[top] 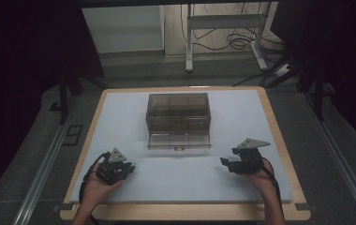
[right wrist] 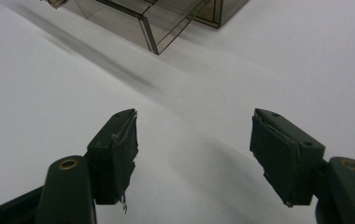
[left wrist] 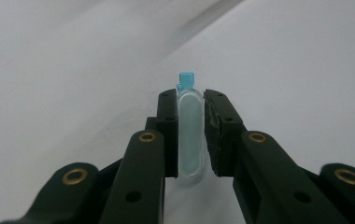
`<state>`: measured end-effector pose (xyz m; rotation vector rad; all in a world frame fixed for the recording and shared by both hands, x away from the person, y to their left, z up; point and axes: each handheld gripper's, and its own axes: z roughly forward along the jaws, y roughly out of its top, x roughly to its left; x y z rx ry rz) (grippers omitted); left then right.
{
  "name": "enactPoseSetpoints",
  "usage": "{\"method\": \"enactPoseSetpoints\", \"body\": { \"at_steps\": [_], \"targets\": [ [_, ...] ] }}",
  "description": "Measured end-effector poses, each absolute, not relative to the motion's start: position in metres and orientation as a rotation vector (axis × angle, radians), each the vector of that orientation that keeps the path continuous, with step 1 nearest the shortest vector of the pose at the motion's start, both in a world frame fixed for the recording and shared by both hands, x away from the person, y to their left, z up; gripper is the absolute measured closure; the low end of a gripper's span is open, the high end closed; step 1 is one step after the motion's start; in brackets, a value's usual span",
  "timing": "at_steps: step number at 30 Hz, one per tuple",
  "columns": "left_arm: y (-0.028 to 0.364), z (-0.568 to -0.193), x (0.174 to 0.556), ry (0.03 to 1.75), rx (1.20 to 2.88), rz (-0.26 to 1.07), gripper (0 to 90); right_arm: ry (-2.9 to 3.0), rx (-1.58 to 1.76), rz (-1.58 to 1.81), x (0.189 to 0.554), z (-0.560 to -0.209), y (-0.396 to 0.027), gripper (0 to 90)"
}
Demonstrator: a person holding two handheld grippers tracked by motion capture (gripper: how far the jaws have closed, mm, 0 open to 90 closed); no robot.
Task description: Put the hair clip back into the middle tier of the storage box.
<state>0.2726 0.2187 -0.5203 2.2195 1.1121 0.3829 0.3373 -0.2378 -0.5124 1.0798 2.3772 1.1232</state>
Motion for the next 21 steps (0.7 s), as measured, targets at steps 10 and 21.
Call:
{"method": "enactPoseSetpoints", "body": {
  "at_steps": [10,21],
  "targets": [
    [0.219,-0.514,0.278,1.108,2.188,0.386,77.3,2.386,1.082,1.122,0.336,-0.514,-0.236,30.5],
    [0.218,-0.505,0.284,1.087,2.171,0.382,77.3,2.391,1.083,1.134,0.336,-0.514,-0.237,30.4]
  ]
}}
